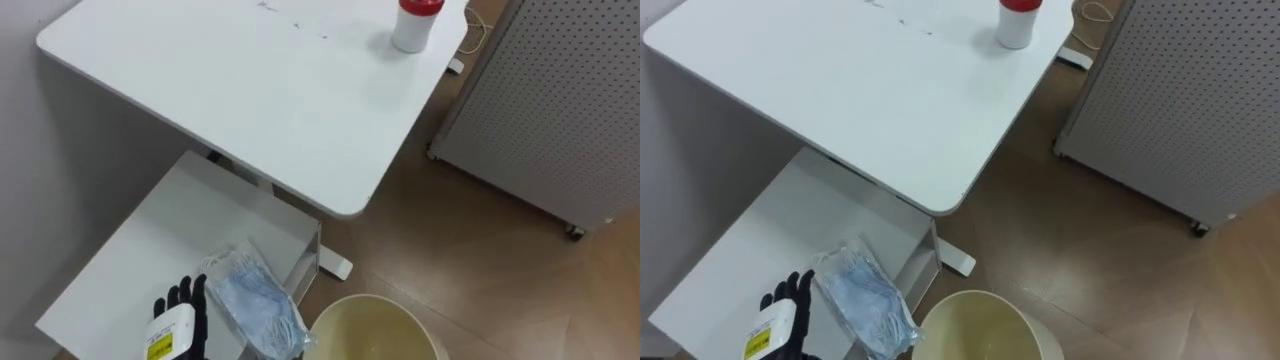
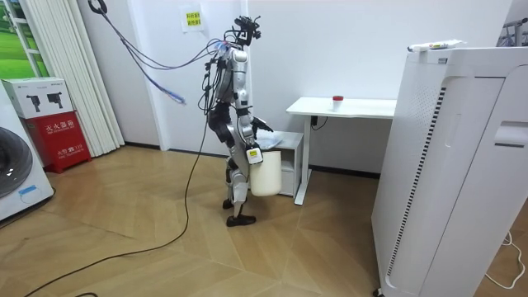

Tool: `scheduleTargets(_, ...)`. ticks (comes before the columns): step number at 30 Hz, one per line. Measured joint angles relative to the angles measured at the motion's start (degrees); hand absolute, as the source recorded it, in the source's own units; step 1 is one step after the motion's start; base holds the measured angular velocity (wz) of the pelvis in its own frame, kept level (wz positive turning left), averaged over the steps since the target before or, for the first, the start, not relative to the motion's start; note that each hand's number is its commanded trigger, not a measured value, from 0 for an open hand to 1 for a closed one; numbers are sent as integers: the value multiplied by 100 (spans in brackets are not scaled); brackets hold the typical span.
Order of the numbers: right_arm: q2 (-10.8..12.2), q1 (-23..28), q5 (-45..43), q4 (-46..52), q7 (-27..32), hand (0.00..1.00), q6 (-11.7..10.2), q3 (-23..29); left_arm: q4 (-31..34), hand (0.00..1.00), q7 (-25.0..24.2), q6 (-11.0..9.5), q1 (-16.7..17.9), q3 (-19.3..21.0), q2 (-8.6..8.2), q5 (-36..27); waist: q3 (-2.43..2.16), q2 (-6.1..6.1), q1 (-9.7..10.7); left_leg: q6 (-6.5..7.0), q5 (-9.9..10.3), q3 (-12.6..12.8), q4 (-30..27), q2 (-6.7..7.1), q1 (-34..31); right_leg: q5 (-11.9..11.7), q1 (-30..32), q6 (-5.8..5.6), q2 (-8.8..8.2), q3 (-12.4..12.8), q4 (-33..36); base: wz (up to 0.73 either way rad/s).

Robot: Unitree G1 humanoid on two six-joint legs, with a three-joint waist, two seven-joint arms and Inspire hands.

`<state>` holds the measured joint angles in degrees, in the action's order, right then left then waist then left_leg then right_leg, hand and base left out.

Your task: Pick garbage

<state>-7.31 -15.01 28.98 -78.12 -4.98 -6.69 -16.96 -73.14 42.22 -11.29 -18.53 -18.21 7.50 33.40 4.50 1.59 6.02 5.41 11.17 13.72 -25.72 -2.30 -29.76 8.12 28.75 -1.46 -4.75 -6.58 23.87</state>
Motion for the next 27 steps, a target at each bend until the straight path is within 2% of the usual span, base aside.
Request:
scheduleTargets(18,0,4,-1,7,-21,100,-26,-36,0,0,100,18,48,-3,-17,158,0,0,0,-21,-37,-1,43,-3,25,-16,3,26,8,-6,3,0)
scheduleTargets(27,-1,-4,9,1,-14,100,-84,-101,3,0,203,18,28,-234,-26,341,0,0,3,-38,-52,0,147,5,29,-25,20,42,-47,-235,-24,0)
